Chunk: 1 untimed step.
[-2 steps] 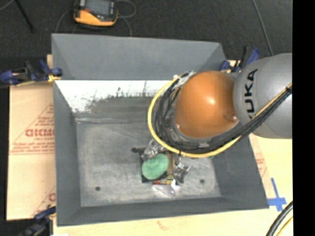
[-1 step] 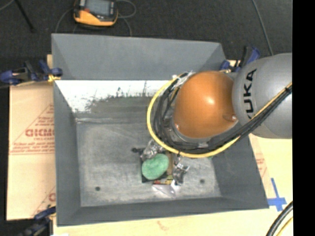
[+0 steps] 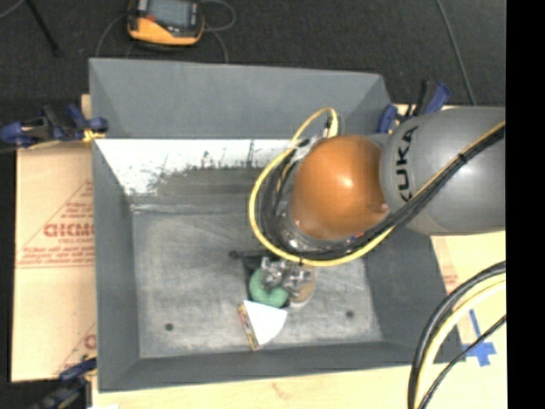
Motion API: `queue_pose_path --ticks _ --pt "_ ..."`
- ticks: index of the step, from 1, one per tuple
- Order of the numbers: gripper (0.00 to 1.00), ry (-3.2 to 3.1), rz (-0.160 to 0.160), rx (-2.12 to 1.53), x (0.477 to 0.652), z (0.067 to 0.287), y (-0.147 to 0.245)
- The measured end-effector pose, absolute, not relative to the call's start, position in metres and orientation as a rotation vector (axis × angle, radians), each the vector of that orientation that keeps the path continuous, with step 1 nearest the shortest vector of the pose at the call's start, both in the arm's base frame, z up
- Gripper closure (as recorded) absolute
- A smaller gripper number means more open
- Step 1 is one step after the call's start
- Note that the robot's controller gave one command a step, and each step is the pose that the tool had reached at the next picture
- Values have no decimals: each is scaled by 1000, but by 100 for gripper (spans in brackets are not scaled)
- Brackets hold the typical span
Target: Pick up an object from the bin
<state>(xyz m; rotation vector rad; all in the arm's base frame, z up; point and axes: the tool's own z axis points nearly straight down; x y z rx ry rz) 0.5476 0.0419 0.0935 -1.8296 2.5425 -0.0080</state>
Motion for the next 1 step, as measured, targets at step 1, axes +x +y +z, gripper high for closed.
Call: queue_pose_path --ticks 1 --pt "100 2544 -7 -1828 548 94 42"
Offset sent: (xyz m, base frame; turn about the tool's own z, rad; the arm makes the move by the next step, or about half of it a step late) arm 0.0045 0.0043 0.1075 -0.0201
